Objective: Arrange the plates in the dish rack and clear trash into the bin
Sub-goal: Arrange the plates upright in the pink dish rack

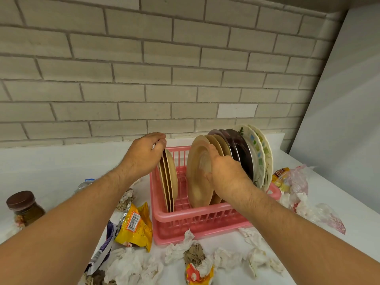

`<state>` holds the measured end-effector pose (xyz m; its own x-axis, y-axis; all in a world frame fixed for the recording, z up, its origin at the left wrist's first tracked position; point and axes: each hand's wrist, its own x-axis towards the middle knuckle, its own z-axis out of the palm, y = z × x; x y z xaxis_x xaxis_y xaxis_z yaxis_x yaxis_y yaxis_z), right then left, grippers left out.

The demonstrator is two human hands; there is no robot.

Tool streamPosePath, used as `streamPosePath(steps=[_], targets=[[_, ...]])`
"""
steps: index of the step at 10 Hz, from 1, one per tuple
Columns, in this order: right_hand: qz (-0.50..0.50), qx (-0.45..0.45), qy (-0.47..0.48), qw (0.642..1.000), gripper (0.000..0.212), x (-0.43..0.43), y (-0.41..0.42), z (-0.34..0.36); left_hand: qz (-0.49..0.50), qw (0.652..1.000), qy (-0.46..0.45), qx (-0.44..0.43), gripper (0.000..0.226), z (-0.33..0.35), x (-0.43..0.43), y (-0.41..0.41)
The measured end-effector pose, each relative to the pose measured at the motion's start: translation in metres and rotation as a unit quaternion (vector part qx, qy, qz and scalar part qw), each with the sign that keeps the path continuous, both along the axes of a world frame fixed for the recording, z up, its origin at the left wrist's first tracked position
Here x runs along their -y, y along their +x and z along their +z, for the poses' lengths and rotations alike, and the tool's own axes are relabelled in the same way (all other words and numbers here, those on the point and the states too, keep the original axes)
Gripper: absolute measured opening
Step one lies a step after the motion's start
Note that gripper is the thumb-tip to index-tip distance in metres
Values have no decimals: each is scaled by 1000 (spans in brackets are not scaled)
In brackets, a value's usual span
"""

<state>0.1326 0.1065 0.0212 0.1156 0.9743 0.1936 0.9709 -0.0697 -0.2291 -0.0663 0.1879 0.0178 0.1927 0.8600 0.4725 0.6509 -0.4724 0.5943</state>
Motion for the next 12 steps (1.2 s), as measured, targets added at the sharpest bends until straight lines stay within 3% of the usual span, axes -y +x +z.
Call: streamPosePath(steps=[3,6,8,9,10,12], targets=[[18,49,2,999,72,-3,4,3,0,1000,-4,5,39,1,1,1],[16,42,8,999,74,-1,8,0,-2,1000,-1,-1,39,0,-1,1],[7,104,54,993,51,14,8,17,-5,1000,1,-1,39,-1,-1,0],[69,6,96,993,41,24,-9,11,-5,1000,2,-3,39,0,-1,0],[149,-152,76,974,38,30,-36,-7,-6,1000,13,-9,39,0,-1,1],[184,-179,117,959,37,20,-62,-29,-5,1000,28,3,36,-1,-1,0]])
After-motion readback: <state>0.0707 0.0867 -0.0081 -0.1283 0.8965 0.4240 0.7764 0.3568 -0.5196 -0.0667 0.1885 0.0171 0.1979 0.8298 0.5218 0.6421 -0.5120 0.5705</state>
